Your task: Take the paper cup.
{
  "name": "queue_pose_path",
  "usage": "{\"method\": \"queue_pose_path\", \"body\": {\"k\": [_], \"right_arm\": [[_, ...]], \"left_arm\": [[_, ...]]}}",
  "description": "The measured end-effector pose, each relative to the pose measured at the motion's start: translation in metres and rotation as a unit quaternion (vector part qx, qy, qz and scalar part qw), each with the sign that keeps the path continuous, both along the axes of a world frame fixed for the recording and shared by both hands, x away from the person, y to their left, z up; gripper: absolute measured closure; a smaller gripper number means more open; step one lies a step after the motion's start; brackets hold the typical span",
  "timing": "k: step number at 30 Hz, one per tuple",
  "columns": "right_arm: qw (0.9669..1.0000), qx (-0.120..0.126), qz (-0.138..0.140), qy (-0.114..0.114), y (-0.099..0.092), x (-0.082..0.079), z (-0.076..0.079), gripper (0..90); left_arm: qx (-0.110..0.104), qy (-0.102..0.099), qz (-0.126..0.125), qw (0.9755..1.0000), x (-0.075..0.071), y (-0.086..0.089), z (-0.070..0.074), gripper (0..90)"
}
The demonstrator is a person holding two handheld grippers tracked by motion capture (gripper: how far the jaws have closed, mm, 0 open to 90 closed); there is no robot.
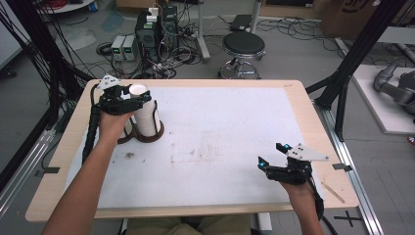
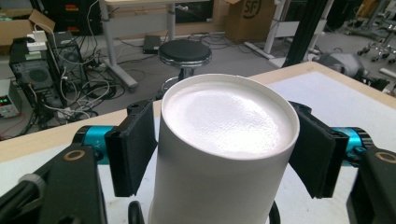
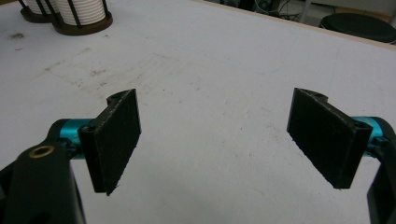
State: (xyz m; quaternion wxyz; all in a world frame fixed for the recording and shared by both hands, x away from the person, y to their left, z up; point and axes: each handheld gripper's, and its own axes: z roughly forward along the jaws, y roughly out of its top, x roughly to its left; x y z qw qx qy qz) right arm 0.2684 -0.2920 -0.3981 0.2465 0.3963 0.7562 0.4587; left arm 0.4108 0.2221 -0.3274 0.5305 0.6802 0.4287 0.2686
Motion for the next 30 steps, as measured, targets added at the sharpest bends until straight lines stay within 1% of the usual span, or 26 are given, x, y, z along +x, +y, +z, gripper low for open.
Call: {"method": "queue_pose_path", "body": {"k": [3,6,7,8,9,10,11,12,13,14,15,16,18,22,25,27,28,29,30], "right_arm": [[1.0,-0.001,-0.001,0.0,-0.001,0.0,0.0,18.1],[1.0,0.0,-0.001,0.002,-0.001,-0.001,0.0,18.1],[1.0,0.001,-0.003,0.002,-0.001,-0.001,0.001,18.1],[1.0,-0.001,-0.003,-0.001,-0.001,-0.001,0.001,18.1],[1.0,-0.001,-0.002,-0.001,-0.001,-0.001,0.001,18.1],[1.0,0.001,-0.002,0.003,-0.001,-0.001,0.001,18.1],[1.0,0.001,-0.002,0.003,-0.001,-0.001,0.001,18.1],[1.0,0.001,-0.002,0.003,0.0,-0.001,0.001,18.1],[1.0,0.001,-0.002,0.003,0.0,-0.001,0.001,18.0],[1.0,0.0,-0.003,0.003,0.0,-0.001,0.001,18.1],[1.0,0.0,-0.003,0.003,-0.001,-0.001,0.001,18.1],[1.0,0.0,-0.003,0.004,-0.001,-0.002,0.001,18.1],[1.0,-0.001,-0.002,0.0,-0.001,-0.001,0.001,18.1],[1.0,0.0,-0.003,0.0,-0.001,-0.002,0.001,18.1],[1.0,-0.001,-0.002,-0.001,-0.001,-0.001,0.001,18.1],[1.0,-0.001,-0.002,0.0,-0.001,-0.001,0.002,18.1],[1.0,0.0,-0.002,0.002,0.0,-0.002,0.001,18.1],[1.0,0.0,-0.002,0.002,0.0,-0.002,0.001,18.1],[1.0,-0.001,-0.001,0.001,0.0,-0.002,0.001,18.1]], "left_arm": [[0.004,-0.002,0.001,1.0,-0.001,-0.001,0.001,32.7],[-0.001,-0.007,0.004,1.0,-0.002,-0.001,0.003,33.1],[-0.006,-0.01,0.004,0.9999,-0.003,0.0,0.005,33.1],[0.0,-0.012,0.004,0.9999,-0.004,0.0,0.01,33.2],[0.0,-0.012,0.004,0.9999,-0.004,0.0,0.01,33.2],[-0.007,-0.018,0.005,0.9998,-0.005,0.001,0.015,33.3],[-0.007,-0.018,0.005,0.9998,-0.005,0.001,0.015,33.3],[-0.015,-0.026,0.005,0.9995,-0.006,0.002,0.022,33.3],[-0.015,-0.026,0.005,0.9995,-0.006,0.002,0.022,33.4],[-0.015,-0.029,0.006,0.9995,-0.007,0.003,0.025,33.4],[-0.02,-0.035,0.006,0.9992,-0.009,0.005,0.031,33.4],[-0.02,-0.035,0.006,0.9992,-0.009,0.005,0.031,33.4],[-0.02,-0.041,0.005,0.999,-0.01,0.007,0.037,33.4],[-0.03,-0.055,0.0,0.998,-0.015,0.009,0.048,33.5],[-0.045,-0.069,-0.009,0.9966,-0.02,0.01,0.056,33.5],[-0.047,-0.077,-0.011,0.9958,-0.023,0.011,0.06,33.5],[-0.052,-0.083,-0.015,0.9951,-0.026,0.012,0.065,33.5],[-0.052,-0.083,-0.015,0.9951,-0.026,0.012,0.065,33.5],[-0.055,-0.09,-0.019,0.9942,-0.03,0.013,0.069,33.5]]}}
